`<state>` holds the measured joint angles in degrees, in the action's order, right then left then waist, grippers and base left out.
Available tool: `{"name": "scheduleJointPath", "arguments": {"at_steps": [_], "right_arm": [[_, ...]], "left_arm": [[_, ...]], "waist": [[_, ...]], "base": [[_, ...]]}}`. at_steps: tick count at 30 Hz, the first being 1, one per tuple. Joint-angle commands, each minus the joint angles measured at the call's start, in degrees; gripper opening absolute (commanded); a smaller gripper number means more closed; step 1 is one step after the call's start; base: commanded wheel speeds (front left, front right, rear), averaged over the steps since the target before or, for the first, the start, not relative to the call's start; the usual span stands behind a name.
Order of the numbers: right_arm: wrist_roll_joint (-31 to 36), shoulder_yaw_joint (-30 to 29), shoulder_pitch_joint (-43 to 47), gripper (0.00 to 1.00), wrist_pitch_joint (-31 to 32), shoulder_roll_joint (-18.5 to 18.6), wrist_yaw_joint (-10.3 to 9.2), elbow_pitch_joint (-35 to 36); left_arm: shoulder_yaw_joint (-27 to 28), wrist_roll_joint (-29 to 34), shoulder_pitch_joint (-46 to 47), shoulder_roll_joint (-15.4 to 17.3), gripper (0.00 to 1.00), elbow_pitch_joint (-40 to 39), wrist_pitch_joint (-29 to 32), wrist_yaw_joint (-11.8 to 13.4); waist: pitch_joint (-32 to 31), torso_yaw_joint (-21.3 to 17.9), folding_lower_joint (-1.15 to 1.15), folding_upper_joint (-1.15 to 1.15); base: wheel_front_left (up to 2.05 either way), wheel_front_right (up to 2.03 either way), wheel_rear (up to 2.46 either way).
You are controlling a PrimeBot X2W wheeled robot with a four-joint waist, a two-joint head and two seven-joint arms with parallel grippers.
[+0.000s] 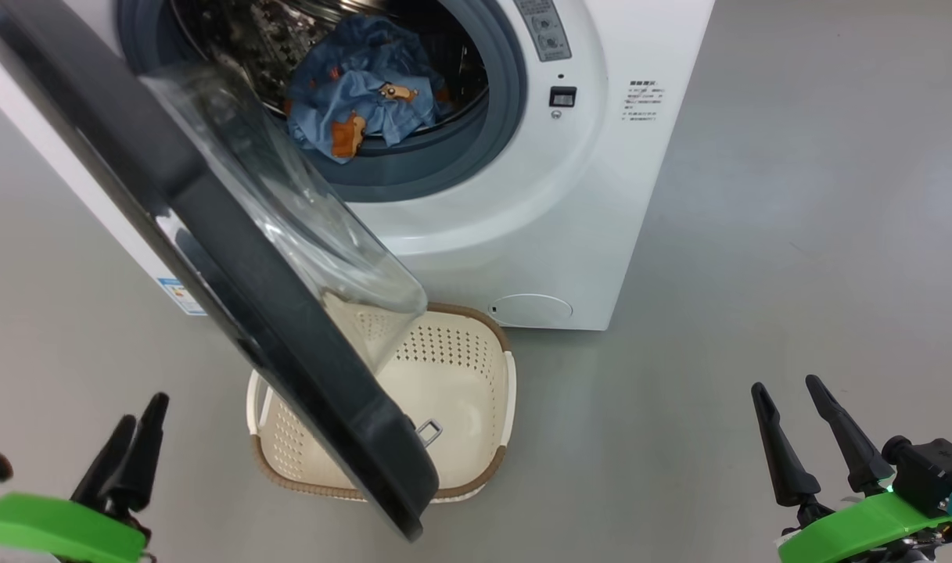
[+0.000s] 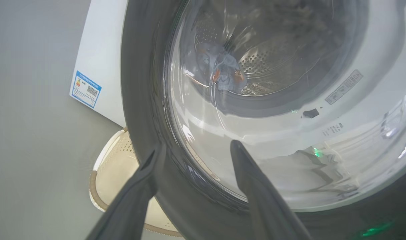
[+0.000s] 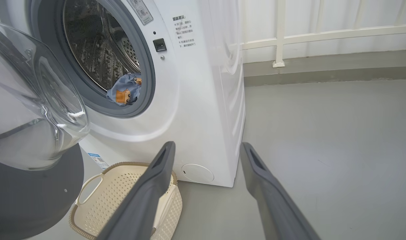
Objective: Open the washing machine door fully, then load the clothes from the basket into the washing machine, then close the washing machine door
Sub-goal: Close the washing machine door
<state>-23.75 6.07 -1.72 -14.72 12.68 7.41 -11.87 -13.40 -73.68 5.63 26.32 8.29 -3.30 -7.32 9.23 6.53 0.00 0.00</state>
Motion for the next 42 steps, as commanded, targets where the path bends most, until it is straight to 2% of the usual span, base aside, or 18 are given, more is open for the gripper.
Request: {"name": "scheduleJointPath", "arguments": {"at_steps": [1,4,7,16,22,31,42], "right_arm": [[1.0,1.1,-1.0,1.00,-0.3,0.6,0.08,1.4],[1.0,1.0,-1.1,1.00,-0.3,0.6,0.08,1.3],[0.9,0.9,-1.2,1.00,-0.3,0.7,0.08,1.3],[1.0,0.0,-1.1,1.00,-0.3,0.6,0.08,1.4],[1.0,-0.4,-0.9,1.00,-0.3,0.6,0.08,1.4],[0.9,-0.9,-0.3,1.00,-0.3,0.6,0.08,1.5],[0.9,-1.8,1.1,1.00,-0.3,-0.2,0.08,1.6]], "left_arm": [[1.4,1.1,0.7,2.8,1.00,-0.3,-2.0,-0.2],[-3.5,4.7,1.0,4.3,1.00,2.1,-9.3,-0.2],[-6.1,8.6,1.9,4.9,1.00,4.7,-11.5,-0.2],[3.9,27.9,1.0,-1.4,1.00,3.9,-11.7,-0.2],[7.6,36.9,-1.1,-4.7,1.00,1.9,-11.7,-0.2],[9.5,44.0,-3.9,-7.6,1.00,0.3,-11.7,-0.2],[10.6,47.2,-5.9,-8.9,1.00,0.0,-11.7,-0.2]], "waist": [[0.1,-0.2,0.00,0.00],[0.2,-0.5,0.00,0.00],[0.3,-0.7,0.00,0.00],[0.4,-1.2,0.00,0.00],[0.0,-1.6,0.00,0.00],[-0.7,-2.2,0.00,0.00],[-1.2,-3.5,0.00,0.00]], "base": [[0.00,0.00,0.00],[0.00,0.00,0.00],[0.00,0.00,0.00],[0.00,0.00,0.00],[0.00,0.00,0.00],[0.00,0.00,0.00],[0.00,0.00,0.00]]}}
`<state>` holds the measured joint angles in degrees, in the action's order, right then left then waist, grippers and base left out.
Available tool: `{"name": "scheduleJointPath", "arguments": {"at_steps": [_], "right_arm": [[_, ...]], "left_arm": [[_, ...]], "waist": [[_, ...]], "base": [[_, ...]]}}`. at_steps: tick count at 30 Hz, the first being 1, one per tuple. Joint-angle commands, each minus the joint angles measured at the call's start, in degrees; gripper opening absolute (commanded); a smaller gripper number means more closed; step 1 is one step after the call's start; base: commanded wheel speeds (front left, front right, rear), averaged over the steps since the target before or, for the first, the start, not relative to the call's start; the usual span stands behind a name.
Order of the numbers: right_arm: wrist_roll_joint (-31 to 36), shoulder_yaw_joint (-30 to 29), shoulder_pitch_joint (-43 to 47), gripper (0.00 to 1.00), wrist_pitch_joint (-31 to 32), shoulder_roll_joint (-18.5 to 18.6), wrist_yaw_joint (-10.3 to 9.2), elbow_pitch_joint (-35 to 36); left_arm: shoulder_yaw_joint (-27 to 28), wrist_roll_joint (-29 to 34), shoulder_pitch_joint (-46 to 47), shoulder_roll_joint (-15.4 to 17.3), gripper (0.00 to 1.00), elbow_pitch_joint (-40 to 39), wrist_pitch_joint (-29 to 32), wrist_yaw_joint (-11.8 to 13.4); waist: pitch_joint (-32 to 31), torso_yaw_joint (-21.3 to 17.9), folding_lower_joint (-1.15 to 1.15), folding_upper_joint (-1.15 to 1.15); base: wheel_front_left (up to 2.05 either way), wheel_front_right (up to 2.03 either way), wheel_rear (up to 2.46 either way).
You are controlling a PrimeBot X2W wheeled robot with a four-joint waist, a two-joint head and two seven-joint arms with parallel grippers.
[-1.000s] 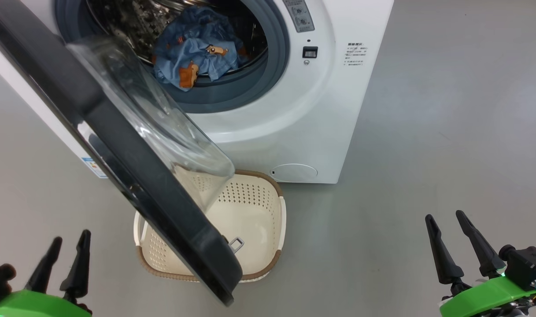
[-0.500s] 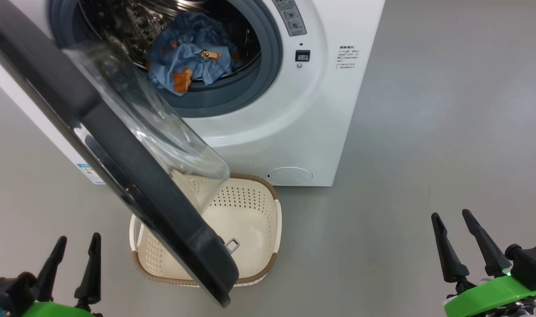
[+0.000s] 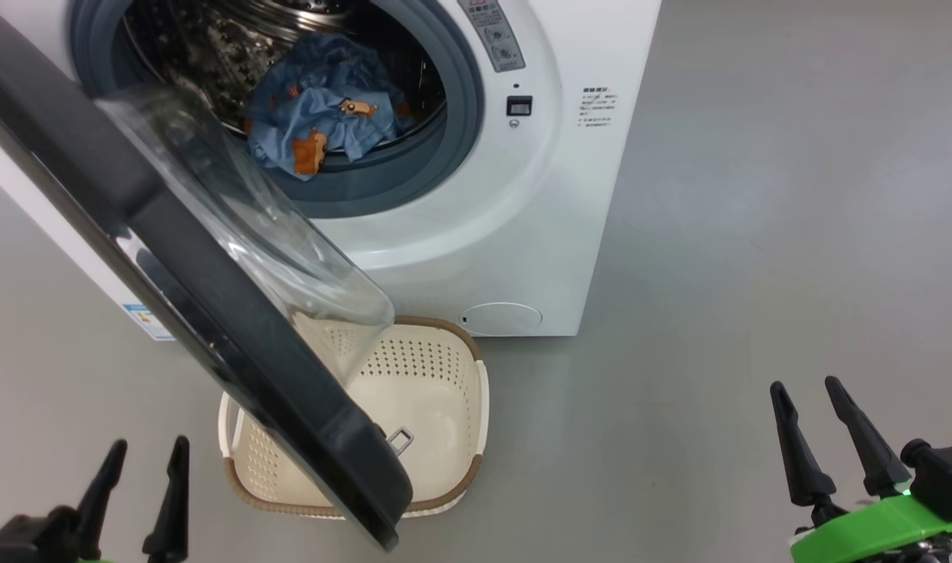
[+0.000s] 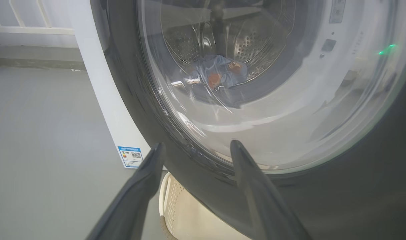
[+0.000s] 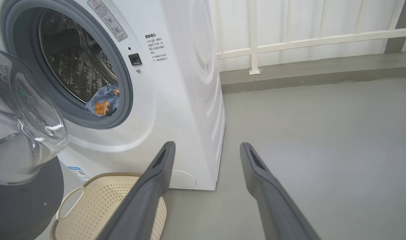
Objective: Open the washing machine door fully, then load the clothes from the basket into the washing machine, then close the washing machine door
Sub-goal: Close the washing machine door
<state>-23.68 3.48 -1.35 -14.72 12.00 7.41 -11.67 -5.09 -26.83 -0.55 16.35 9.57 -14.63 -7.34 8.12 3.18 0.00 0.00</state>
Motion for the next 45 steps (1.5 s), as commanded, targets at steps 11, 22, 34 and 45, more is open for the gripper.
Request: {"name": "scheduleJointPath", "arguments": {"at_steps": [11,22,34,45], "right_arm": [[0.9,0.5,1.0,1.00,-0.3,-0.1,0.08,1.3],[1.0,0.4,1.0,1.00,-0.3,-0.2,0.08,1.5],[1.1,0.3,0.7,1.00,-0.3,-0.3,0.08,1.5],[0.8,2.6,-0.5,0.00,-0.3,-0.9,0.08,0.9]], "left_arm": [[1.9,1.2,-0.3,1.2,1.00,-1.2,-0.4,-0.1],[2.1,1.5,-0.2,1.1,1.00,-1.4,-0.4,-0.1],[2.1,1.6,0.2,0.8,1.00,-1.6,-0.4,-0.1],[2.6,1.7,-0.1,-0.4,1.00,-1.9,-0.4,-0.1]], "waist": [[-0.1,-0.8,0.00,0.00],[0.0,-0.5,0.00,0.00],[0.3,0.0,0.00,0.00],[-0.3,1.7,0.00,0.00]], "base": [[0.00,0.00,0.00],[0.00,0.00,0.00],[0.00,0.00,0.00],[0.00,0.00,0.00]]}}
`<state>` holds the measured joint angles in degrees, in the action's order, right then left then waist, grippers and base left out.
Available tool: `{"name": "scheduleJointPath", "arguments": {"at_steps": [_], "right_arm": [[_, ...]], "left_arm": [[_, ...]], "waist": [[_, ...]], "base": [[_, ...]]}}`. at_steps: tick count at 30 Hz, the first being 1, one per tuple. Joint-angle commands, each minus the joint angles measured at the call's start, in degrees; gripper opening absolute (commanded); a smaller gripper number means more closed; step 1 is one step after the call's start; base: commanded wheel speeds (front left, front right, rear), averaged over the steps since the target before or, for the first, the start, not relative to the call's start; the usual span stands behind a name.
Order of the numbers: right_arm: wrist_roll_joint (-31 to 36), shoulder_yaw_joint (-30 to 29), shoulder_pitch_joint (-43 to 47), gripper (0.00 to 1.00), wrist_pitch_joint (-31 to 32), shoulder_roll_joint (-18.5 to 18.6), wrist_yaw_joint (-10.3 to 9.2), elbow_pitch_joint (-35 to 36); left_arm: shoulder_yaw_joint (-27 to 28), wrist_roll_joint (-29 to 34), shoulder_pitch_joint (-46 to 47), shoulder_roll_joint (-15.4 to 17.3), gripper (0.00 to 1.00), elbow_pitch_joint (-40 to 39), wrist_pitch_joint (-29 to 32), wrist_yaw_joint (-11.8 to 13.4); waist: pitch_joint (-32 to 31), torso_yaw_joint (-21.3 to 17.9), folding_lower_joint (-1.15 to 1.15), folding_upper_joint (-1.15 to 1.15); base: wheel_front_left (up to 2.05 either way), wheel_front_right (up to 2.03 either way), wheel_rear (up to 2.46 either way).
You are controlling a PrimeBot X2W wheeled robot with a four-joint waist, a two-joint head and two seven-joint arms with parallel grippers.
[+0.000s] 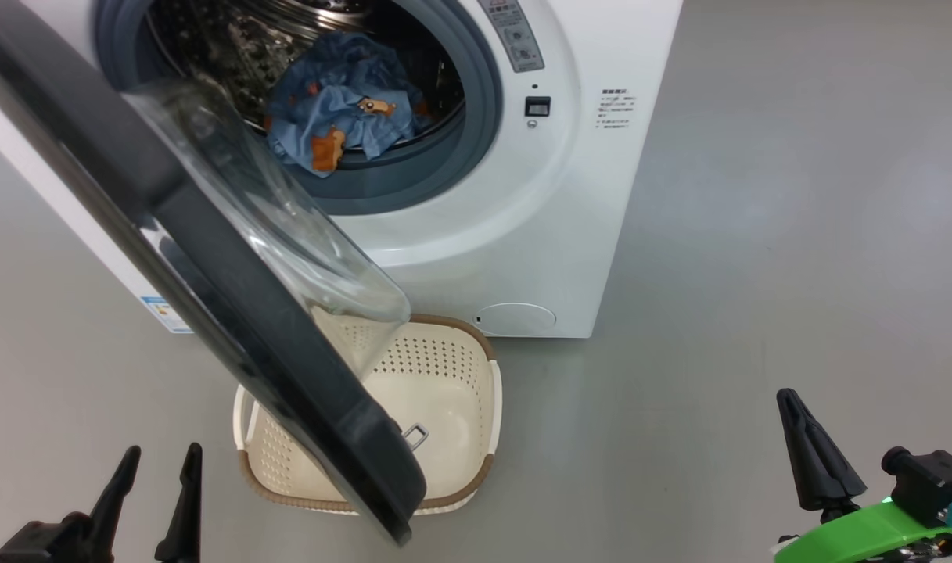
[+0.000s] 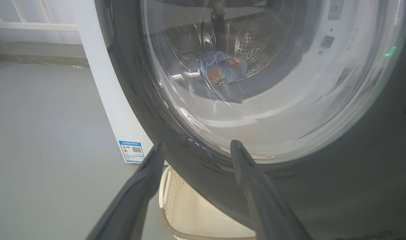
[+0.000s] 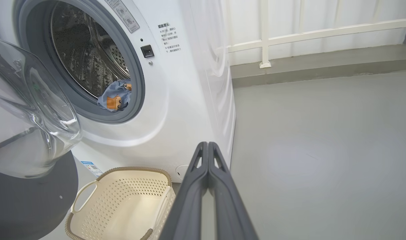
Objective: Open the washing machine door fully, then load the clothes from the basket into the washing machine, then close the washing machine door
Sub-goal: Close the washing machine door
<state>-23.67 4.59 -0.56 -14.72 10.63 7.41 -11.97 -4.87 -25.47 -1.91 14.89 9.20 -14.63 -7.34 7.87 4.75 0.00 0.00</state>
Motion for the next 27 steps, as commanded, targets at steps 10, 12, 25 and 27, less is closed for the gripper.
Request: {"name": "scheduleJointPath", "arguments": {"at_steps": [10,12,25,27], "right_arm": [[-0.2,7.6,-6.8,0.00,-0.3,-1.0,0.08,0.3],[-0.4,9.0,-8.3,0.00,-0.3,-1.4,0.08,0.5],[-0.2,17.9,-17.0,0.00,-0.3,-2.8,0.08,10.5],[-0.1,19.5,-17.7,0.00,-0.3,-2.9,0.08,13.0]], "left_arm": [[2.2,0.4,1.3,-0.2,1.00,-1.7,-0.4,-0.1],[2.2,0.5,1.2,-0.5,1.00,-1.8,-0.4,-0.1],[2.9,0.8,0.1,-2.0,1.00,-2.4,-0.4,-0.1],[3.0,0.9,-0.2,-2.0,1.00,-2.6,-0.4,-0.1]], "waist": [[-1.0,3.2,0.00,0.00],[-1.1,3.9,0.00,0.00],[-3.2,7.2,0.00,0.00],[-3.6,7.4,0.00,0.00]], "base": [[0.00,0.00,0.00],[0.00,0.00,0.00],[0.00,0.00,0.00],[0.00,0.00,0.00]]}}
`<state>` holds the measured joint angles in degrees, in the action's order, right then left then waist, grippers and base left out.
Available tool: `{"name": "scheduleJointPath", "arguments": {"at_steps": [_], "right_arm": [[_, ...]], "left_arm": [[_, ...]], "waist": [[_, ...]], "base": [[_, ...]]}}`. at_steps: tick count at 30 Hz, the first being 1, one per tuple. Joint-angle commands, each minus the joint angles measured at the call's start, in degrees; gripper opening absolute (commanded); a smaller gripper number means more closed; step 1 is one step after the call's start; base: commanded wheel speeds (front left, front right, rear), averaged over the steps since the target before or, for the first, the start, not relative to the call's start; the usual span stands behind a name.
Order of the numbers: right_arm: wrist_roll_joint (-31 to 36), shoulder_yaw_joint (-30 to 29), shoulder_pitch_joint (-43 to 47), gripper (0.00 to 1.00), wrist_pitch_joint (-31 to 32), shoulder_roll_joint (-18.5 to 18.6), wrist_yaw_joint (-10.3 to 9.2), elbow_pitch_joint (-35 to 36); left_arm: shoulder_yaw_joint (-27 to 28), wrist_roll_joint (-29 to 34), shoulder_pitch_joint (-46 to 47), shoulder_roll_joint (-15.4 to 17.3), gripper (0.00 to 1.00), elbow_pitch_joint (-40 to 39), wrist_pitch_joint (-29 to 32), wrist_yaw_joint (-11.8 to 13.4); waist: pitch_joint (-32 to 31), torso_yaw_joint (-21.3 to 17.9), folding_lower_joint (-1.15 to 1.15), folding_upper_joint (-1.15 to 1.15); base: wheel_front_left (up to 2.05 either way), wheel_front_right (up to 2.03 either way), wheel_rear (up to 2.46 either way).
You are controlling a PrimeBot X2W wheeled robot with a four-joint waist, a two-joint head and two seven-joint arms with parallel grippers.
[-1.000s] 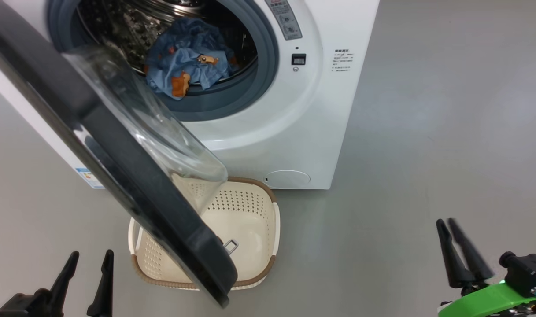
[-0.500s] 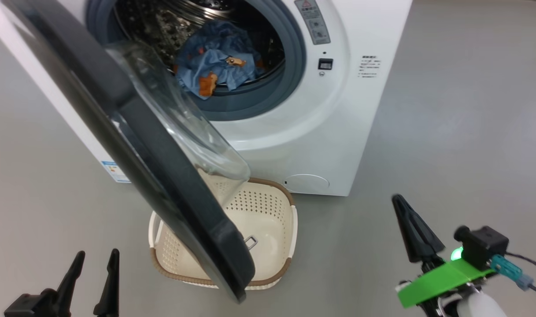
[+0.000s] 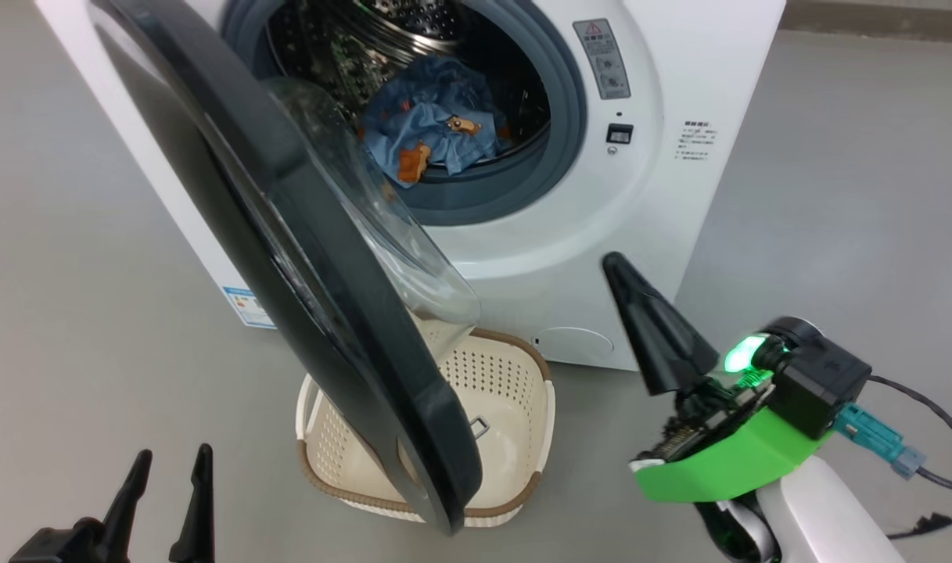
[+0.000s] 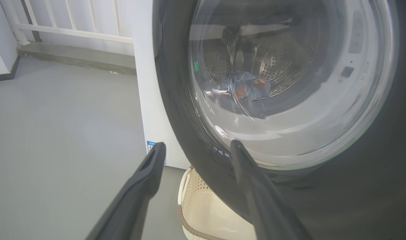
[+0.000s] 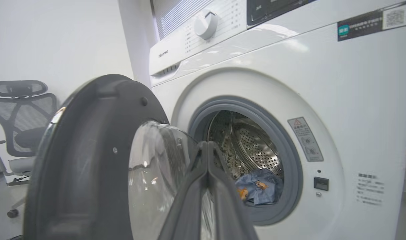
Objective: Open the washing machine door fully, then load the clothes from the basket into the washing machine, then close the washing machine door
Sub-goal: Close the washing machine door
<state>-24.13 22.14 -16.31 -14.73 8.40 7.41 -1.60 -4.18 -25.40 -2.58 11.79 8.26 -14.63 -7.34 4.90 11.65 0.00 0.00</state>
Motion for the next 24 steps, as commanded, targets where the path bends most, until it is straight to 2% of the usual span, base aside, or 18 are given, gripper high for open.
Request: {"name": "scheduleJointPath", "arguments": {"at_steps": [1,8,13,18,24], "right_arm": [[0.2,2.8,-2.3,0.00,-0.3,-0.7,0.08,3.9],[-0.3,8.3,-3.6,0.00,-0.3,-1.2,0.08,11.0],[-1.2,15.1,-4.0,0.00,-0.3,-1.4,0.08,14.5],[-1.8,21.2,-3.6,0.00,-0.3,-1.1,0.08,15.3],[-2.8,26.0,-2.8,0.00,-0.3,-0.1,0.08,13.7]], "left_arm": [[2.4,0.8,0.2,1.1,1.00,-1.7,-0.4,-0.1],[2.5,0.8,-0.7,1.3,1.00,-2.0,-0.4,-0.1],[2.7,0.8,-1.0,1.5,1.00,-2.2,-0.4,-0.1],[2.8,0.7,-1.2,1.4,1.00,-2.1,-0.4,-0.1],[3.4,0.5,-1.5,1.3,1.00,-2.0,-0.4,-0.1]], "waist": [[-0.9,0.6,0.00,0.00],[-1.5,1.1,0.00,0.00],[-1.7,1.4,0.00,0.00],[-1.8,1.8,0.00,0.00],[-1.7,1.9,0.00,0.00]], "base": [[0.00,0.00,0.00],[0.00,0.00,0.00],[0.00,0.00,0.00],[0.00,0.00,0.00],[0.00,0.00,0.00]]}}
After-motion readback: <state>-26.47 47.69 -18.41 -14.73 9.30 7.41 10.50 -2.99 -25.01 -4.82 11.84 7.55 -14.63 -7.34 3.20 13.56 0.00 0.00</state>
